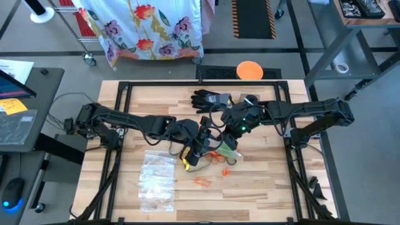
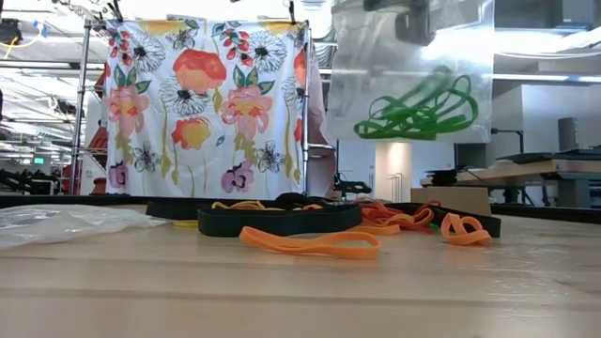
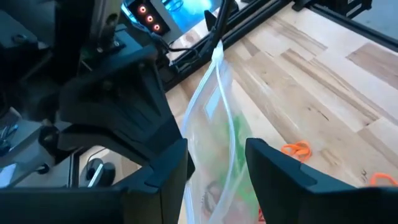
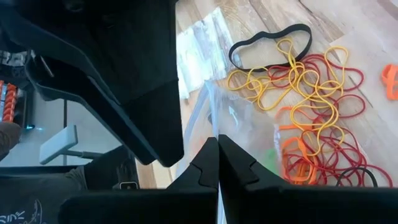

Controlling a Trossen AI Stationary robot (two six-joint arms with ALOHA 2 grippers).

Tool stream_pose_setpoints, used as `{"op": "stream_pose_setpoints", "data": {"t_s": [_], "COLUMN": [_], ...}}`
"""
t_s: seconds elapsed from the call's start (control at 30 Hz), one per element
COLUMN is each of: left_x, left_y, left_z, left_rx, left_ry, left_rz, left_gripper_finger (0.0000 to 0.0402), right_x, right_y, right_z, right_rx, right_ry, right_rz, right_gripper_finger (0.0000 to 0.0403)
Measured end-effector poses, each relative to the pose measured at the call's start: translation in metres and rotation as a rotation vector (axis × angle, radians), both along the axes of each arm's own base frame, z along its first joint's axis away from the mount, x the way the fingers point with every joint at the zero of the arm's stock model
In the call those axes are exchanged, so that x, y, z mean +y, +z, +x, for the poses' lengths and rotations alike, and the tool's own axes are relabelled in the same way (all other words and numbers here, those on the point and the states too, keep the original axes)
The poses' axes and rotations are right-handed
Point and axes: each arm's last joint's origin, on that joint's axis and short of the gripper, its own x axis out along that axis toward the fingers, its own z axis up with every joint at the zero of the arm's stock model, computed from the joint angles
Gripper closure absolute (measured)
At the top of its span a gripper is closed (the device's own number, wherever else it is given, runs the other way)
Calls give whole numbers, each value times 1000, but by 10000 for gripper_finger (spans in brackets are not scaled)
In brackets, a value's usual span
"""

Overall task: Sort rubber bands
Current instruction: Adjust the rubber bands on the table

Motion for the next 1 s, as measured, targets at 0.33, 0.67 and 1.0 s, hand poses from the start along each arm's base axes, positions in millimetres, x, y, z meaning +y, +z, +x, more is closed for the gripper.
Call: {"op": "stream_pose_setpoints", "data": {"t_s": [0.33,0.67,1.0], "left_x": [0,0,4], "left_y": [0,20,33], "left_z": [0,-15,-39], "left_rx": [0,-45,4], "left_ry": [9,16,51], "left_rz": [2,-25,-78], "left_gripper_finger": [240,240,240], "right_x": [0,0,-4], "right_y": [0,0,1], "right_z": [0,0,-1], "right_rx": [0,-2,0], "right_ry": [0,2,-14], "right_rz": [0,-3,-10], "right_gripper_finger": [403,403,403]}}
